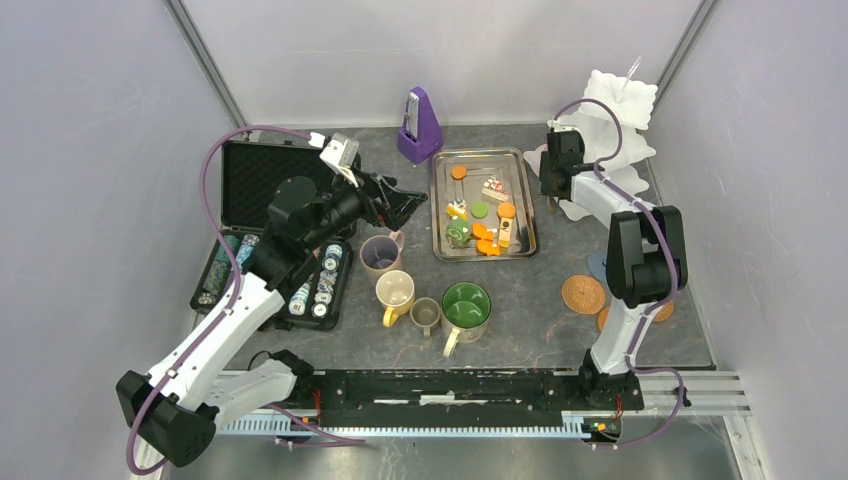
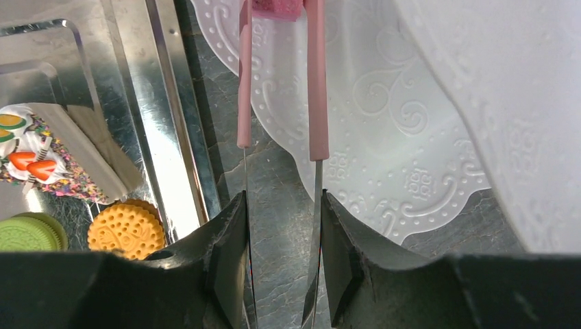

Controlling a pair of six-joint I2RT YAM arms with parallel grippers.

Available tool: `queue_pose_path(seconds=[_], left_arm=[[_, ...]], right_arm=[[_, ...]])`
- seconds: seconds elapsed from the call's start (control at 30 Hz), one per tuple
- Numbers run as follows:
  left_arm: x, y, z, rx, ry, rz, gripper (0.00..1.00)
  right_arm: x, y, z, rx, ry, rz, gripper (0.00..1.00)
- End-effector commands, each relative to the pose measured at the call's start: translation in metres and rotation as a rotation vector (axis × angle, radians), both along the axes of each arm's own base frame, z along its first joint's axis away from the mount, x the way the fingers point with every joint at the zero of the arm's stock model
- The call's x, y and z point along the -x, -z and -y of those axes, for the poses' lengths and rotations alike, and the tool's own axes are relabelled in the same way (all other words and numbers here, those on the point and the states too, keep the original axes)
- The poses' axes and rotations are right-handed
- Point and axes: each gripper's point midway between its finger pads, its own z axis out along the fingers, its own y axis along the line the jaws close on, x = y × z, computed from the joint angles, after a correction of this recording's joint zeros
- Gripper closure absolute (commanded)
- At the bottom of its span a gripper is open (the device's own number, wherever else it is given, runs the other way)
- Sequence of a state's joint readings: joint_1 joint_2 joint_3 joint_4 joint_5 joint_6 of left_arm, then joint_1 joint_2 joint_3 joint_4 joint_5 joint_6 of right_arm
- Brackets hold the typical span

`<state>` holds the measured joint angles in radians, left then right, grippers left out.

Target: Serve the afternoon tea

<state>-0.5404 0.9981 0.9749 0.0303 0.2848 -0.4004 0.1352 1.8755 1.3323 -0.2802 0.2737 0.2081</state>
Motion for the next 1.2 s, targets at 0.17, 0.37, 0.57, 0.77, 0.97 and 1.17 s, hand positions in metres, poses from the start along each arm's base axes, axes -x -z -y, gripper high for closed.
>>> queue_pose_path(seconds=[0.17, 0.37, 0.57, 0.77, 0.97, 1.17], left_arm=[[0.001, -0.019, -0.004, -0.015, -0.013, 0.082, 0.00], [0.001, -0.018, -0.004, -0.017, -0.014, 0.080, 0.00], [0.001, -0.018, -0.003, -0.016, -0.010, 0.079, 0.00], [0.000, -0.017, -0.002, -0.016, -0.009, 0.076, 0.00], [0.001, -0.017, -0.001, -0.014, -0.006, 0.076, 0.00], [0.001, -0.017, -0.001, -0.013, -0.004, 0.074, 0.00]], right_arm=[[-0.019, -0.013, 0.003, 0.007, 0.010, 0.045, 0.75], [-0.017, -0.016, 0.003, 0.009, 0.000, 0.045, 0.63], [-0.012, -0.017, 0.005, 0.016, 0.005, 0.041, 0.57], [-0.008, -0.018, 0.007, 0.028, 0.006, 0.040, 0.49], [-0.004, -0.019, 0.007, 0.027, 0.001, 0.037, 0.49], [0.009, -0.023, 0.009, 0.031, -0.002, 0.037, 0.49]])
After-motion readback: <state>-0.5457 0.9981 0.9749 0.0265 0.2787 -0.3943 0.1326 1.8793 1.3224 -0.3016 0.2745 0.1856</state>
